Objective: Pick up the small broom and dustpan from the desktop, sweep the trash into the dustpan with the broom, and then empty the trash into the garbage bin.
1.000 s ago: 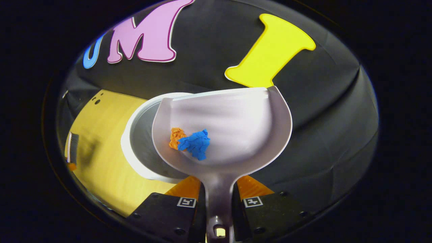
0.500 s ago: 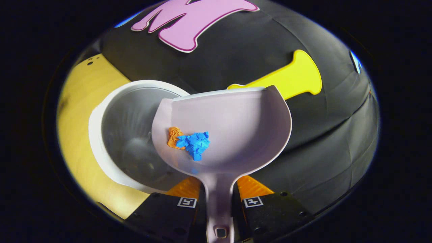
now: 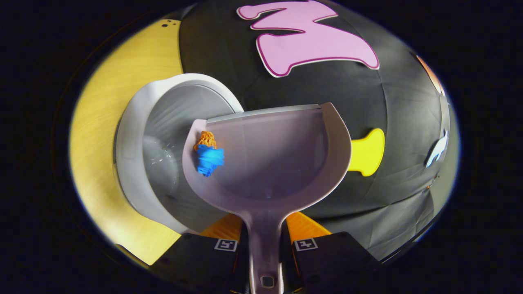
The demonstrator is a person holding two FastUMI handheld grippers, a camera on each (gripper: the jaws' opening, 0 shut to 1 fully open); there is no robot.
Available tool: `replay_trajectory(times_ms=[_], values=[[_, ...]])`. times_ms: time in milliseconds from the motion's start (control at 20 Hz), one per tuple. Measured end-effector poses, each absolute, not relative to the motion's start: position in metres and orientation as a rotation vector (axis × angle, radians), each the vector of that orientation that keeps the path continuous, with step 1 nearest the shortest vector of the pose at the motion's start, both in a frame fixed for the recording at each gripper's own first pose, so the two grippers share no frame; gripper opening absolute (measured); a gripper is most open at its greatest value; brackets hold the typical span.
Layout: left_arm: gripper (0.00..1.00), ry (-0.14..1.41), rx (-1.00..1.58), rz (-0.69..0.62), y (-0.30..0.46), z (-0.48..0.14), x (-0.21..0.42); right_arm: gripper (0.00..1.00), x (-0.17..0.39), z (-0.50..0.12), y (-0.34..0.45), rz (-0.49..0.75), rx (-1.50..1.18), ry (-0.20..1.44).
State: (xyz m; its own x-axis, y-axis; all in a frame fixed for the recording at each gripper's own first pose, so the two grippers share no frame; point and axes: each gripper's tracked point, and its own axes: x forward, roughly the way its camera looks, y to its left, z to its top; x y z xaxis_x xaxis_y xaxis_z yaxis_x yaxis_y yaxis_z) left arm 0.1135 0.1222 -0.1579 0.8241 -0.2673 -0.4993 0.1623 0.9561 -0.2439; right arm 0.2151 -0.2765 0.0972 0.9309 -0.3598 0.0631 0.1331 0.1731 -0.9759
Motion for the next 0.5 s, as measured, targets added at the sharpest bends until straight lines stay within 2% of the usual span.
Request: replay_trajectory(times_ms=[500], values=[[0.27, 0.569, -0.158, -0.264, 0.1196, -0.1583, 0.1140, 0.35, 0.2165, 0.0960, -0.2822, -0.377, -1.514, 0.198]])
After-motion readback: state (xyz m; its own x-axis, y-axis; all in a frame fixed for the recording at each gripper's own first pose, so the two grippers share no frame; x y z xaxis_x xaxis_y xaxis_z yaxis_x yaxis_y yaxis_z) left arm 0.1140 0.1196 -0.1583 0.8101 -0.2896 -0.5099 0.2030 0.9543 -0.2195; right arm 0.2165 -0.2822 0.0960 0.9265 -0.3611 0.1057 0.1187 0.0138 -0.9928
